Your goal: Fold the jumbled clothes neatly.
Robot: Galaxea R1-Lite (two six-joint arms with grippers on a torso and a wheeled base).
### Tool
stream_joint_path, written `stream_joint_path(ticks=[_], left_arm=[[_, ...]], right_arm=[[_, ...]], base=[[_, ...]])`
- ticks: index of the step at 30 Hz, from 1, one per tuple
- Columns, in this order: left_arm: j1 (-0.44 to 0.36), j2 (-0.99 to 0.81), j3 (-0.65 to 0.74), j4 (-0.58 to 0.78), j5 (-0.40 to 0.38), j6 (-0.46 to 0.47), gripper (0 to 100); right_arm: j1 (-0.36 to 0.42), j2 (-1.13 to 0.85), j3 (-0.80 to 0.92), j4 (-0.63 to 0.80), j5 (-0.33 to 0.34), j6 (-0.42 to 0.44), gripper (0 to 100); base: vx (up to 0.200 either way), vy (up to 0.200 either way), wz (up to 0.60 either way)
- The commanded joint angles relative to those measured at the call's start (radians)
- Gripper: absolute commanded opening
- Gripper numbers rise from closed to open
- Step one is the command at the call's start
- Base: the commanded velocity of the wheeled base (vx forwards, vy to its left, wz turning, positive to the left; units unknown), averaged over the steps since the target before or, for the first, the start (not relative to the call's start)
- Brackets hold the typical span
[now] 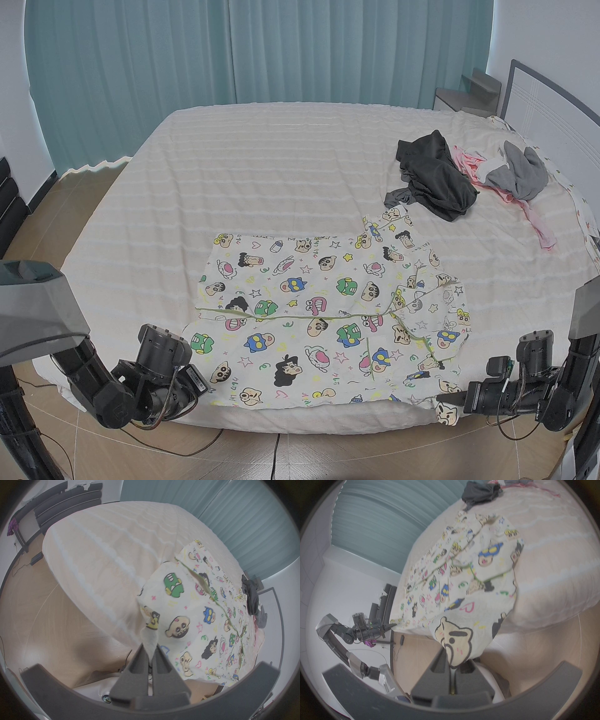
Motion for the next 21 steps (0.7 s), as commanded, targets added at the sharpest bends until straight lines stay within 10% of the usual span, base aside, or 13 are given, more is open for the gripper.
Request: stream_joint_path(ticks=[1,21], left_arm=[[0.012,-0.034,-0.101,0.070,0.001,0.002,0],[0.099,0.198,-0.684,0.318,0.001,0.001,0]], right_arm=[[-0.006,-0.028,0.012,-0.081,-0.004,0.045,0],[-0.077,0.079,-0.331,-0.113,-0.084,0.108,0]], base=[[0.000,0.000,0.00],[0.000,0.000,0.00]])
